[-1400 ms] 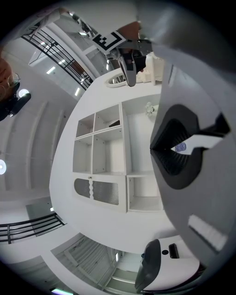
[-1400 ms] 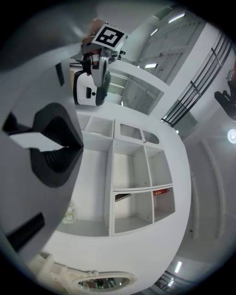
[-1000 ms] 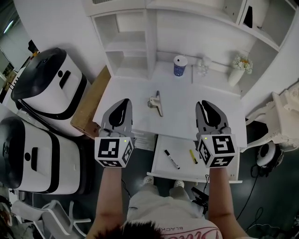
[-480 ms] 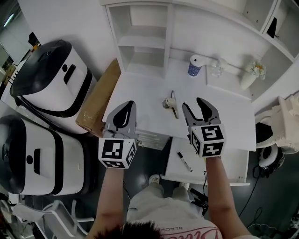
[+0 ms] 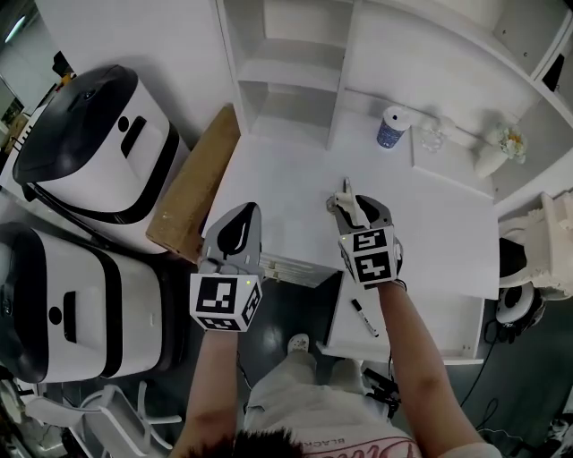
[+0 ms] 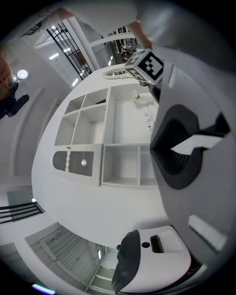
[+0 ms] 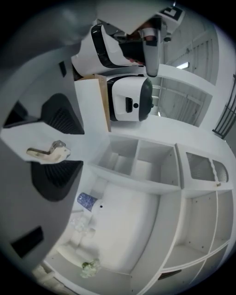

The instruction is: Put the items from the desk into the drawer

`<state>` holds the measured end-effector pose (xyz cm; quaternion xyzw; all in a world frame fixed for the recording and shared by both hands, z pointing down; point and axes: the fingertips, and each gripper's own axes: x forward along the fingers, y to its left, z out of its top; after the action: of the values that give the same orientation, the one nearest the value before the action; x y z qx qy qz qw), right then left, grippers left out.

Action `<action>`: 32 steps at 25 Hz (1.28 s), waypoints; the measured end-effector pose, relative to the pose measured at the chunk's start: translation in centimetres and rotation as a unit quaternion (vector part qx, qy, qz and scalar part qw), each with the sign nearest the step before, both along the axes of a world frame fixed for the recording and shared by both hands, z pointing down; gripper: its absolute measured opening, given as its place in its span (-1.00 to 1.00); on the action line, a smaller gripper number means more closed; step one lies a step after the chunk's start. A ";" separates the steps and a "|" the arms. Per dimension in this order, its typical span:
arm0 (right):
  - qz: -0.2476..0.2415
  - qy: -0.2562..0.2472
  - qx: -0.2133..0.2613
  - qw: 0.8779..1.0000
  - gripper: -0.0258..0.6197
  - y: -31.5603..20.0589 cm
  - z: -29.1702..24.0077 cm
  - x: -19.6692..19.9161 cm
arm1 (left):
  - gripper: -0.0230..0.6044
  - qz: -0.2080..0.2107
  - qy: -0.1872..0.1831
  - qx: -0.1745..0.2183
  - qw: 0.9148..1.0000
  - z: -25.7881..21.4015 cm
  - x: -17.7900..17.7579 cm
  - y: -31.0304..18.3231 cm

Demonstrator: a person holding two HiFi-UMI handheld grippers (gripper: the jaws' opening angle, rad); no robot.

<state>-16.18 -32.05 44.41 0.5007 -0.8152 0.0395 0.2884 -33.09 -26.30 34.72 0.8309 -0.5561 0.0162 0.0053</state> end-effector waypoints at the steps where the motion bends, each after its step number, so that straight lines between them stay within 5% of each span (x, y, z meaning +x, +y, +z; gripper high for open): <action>1: 0.001 0.007 -0.010 1.000 -0.35 -0.5 1.0 -0.1 | -0.90 -0.001 0.001 -0.003 1.000 0.3 -0.2 -0.2; 19: 0.008 0.107 -0.109 0.988 -0.39 -6.0 12.0 0.0 | -0.90 -0.011 -0.013 -0.056 0.998 5.3 -1.8 -0.9; 32: 0.021 0.146 -0.088 0.985 -0.67 -5.7 11.9 1.2 | -0.90 -0.019 -0.007 -0.062 0.998 6.0 -2.0 -0.7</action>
<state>-14.96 -37.75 56.29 0.4910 -0.7471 0.0436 0.4460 -35.06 -27.03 40.76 0.8181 -0.5698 0.0565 0.0535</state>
